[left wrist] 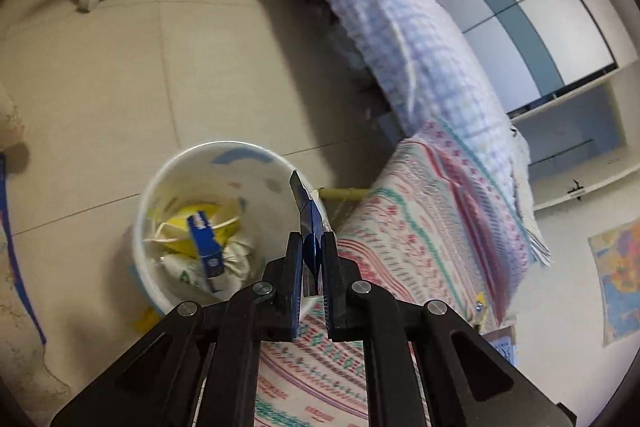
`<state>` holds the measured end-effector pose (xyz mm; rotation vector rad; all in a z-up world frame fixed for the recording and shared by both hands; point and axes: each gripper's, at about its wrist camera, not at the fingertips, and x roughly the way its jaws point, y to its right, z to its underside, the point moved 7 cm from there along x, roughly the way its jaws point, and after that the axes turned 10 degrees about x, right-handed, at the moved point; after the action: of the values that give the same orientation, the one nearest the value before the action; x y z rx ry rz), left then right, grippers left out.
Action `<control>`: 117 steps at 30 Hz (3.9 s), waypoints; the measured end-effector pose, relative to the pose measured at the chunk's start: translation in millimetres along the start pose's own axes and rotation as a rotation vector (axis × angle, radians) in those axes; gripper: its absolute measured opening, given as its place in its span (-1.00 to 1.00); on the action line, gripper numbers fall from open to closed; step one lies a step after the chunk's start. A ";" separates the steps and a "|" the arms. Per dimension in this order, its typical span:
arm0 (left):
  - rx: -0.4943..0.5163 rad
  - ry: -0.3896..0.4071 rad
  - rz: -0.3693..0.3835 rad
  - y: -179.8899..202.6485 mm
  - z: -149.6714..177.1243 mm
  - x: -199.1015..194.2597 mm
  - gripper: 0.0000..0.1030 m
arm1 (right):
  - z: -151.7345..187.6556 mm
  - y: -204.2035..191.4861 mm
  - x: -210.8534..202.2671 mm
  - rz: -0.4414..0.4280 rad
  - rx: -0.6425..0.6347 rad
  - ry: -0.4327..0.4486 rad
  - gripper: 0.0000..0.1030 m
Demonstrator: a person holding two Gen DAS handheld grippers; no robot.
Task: Collect trash
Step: 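Carry the box and milk carton to the wastebasket and release both, then move both open grippers back toward the trash on the bed, then grasp the orange peel with the left gripper while the right grasps the yellow sponge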
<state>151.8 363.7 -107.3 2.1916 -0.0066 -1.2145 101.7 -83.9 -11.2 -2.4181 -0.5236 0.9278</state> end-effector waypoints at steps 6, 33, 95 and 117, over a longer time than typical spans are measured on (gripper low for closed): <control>-0.134 -0.101 0.036 -15.8 8.8 32.2 0.02 | 21.4 -24.3 22.0 -0.044 -0.034 -0.057 -0.21; -0.131 0.087 -0.033 -35.3 -12.8 -21.8 0.02 | 87.6 -168.1 192.0 -0.205 -0.024 -0.306 -0.20; 0.594 -0.258 0.049 291.0 156.9 169.8 -0.96 | -57.6 241.1 -52.4 0.475 0.599 -0.027 0.31; 0.470 -0.145 0.083 244.1 96.8 106.8 -0.96 | -32.4 260.9 0.7 0.707 0.387 -0.189 0.42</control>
<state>208.4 86.1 -98.4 2.4565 -0.4832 -1.4311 169.8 -303.3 -139.0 -2.1697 0.4604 1.3928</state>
